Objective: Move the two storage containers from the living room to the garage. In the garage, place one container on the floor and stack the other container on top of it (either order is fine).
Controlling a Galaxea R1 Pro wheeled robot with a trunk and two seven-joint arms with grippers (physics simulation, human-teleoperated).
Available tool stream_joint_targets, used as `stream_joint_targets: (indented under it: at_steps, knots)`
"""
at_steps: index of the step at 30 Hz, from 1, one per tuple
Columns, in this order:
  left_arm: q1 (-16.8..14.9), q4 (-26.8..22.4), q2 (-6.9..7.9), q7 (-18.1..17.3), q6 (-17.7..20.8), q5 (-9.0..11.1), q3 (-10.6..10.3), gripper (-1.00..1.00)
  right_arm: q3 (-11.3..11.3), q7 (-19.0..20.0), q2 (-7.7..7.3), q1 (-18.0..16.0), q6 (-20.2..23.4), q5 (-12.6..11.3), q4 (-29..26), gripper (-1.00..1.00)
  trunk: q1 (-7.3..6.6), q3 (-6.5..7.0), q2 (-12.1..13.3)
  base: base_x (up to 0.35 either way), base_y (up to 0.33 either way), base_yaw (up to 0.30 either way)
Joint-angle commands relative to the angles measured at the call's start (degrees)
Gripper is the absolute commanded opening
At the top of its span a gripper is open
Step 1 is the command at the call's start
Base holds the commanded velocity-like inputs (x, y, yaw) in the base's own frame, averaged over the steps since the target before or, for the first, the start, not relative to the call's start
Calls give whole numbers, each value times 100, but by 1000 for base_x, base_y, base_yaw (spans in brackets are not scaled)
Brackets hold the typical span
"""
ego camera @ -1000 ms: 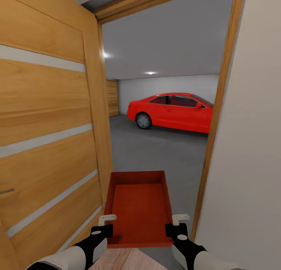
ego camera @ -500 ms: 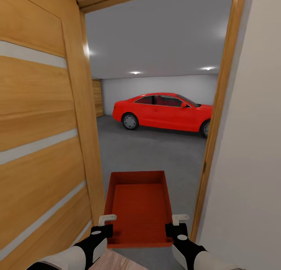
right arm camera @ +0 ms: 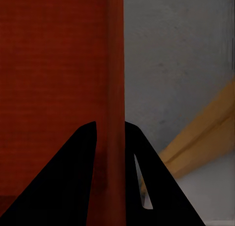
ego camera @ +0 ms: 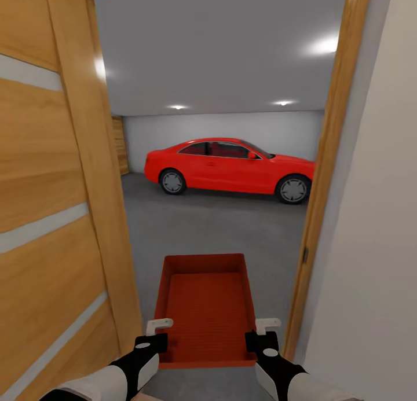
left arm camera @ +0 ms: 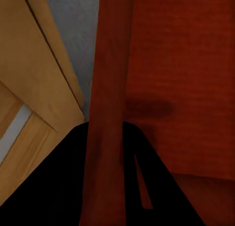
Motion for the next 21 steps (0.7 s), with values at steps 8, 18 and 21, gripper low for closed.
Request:
stream_joint_targets:
  at_steps: [8, 18, 21]
  knots:
    - [-5, -28, 137, 7, -129, -19, 250, -100, -260, 24, 2, -4, 8, -55, 20, -100, 3, -8, -6, 247, 225, -255]
    - [-5, -28, 133, 7, -129, -19, 250, -100, -260, 24, 2, -7, 2, -56, 20, -100, 3, -8, -6, 247, 225, -255]
    - [-5, -28, 133, 7, -129, -20, 250, -100, -260, 24, 2, -7, 0, -57, 20, -100, 3, -8, -6, 247, 225, -255]
